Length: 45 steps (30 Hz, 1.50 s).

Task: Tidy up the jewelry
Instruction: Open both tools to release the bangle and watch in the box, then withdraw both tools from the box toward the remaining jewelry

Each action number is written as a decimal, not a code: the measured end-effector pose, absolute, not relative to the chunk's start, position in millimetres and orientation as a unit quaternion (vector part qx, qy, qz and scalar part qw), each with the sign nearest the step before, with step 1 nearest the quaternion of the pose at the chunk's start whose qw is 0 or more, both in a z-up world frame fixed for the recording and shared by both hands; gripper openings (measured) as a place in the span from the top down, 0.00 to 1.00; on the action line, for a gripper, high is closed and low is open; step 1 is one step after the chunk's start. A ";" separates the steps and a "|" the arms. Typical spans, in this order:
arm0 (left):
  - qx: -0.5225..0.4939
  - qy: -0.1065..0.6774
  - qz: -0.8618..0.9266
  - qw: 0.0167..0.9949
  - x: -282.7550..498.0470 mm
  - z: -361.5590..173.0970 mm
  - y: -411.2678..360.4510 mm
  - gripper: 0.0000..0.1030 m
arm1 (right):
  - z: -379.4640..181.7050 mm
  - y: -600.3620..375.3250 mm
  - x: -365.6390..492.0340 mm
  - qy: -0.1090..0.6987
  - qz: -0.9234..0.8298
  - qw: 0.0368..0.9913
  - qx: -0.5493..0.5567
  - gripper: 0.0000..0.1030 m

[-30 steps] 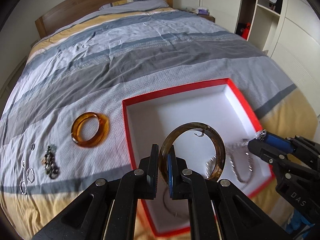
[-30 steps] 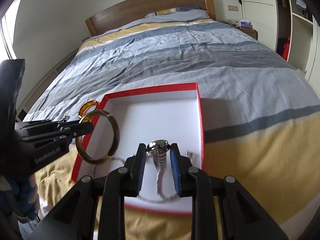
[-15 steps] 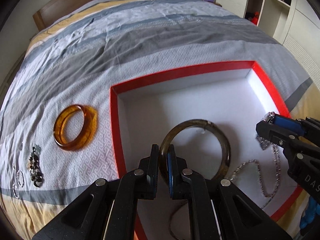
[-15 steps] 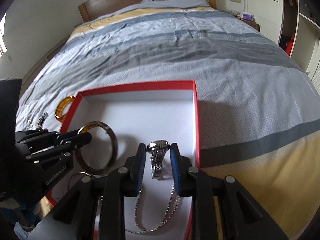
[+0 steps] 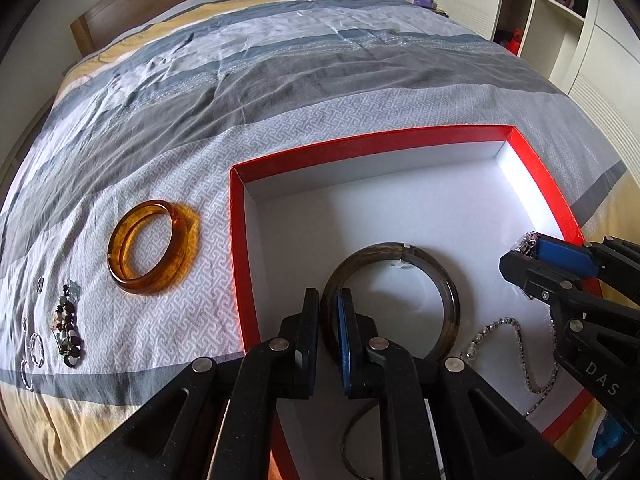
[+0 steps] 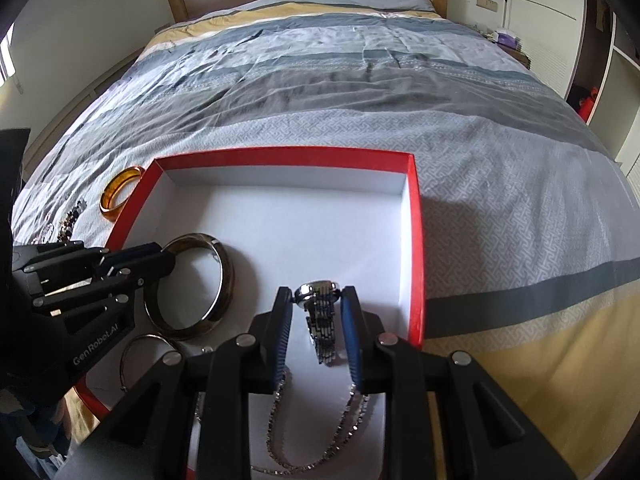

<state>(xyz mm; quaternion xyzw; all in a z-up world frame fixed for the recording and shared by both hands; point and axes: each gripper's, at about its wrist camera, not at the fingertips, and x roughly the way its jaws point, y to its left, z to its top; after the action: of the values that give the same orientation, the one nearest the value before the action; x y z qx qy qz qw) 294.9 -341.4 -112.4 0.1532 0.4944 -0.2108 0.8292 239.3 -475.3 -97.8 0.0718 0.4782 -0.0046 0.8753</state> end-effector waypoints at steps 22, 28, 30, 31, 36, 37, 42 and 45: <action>0.109 0.479 -0.236 0.838 255.8 -68.9 -301.5 0.65 | -68.0 -473.3 206.1 0.470 -0.033 0.878 0.089 0.69; 0.089 0.469 -0.244 0.844 235.7 -49.7 -279.6 0.62 | -55.6 -468.7 184.6 0.461 -0.044 0.880 0.109 0.69; 0.081 0.467 -0.246 0.846 229.3 -45.0 -272.1 0.59 | -52.1 -466.0 176.9 0.457 -0.047 0.880 0.117 0.69; 0.077 0.465 -0.247 0.847 225.2 -42.7 -267.5 0.58 | -50.5 -464.5 172.6 0.456 -0.048 0.880 0.122 0.69; 0.066 0.463 -0.240 0.851 205.6 -37.1 -240.3 0.58 | -43.9 -450.5 150.3 0.448 -0.050 0.881 0.146 0.69; 0.064 0.462 -0.238 0.852 202.4 -37.0 -235.0 0.58 | -43.8 -447.9 147.1 0.447 -0.049 0.881 0.148 0.69; 0.059 0.454 -0.229 0.859 181.2 -33.8 -203.5 0.58 | -40.8 -429.0 129.2 0.445 -0.044 0.880 0.159 0.69; 0.051 0.459 -0.224 0.858 169.2 -32.4 -183.1 0.58 | -38.1 -418.2 119.4 0.441 -0.038 0.881 0.165 0.69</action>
<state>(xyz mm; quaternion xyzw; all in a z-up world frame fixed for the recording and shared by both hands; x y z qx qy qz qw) 169.2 -183.1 -32.4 0.0513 0.4588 -0.2237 0.8584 119.4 -418.2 -38.1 0.1647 0.4413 -0.0383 0.8813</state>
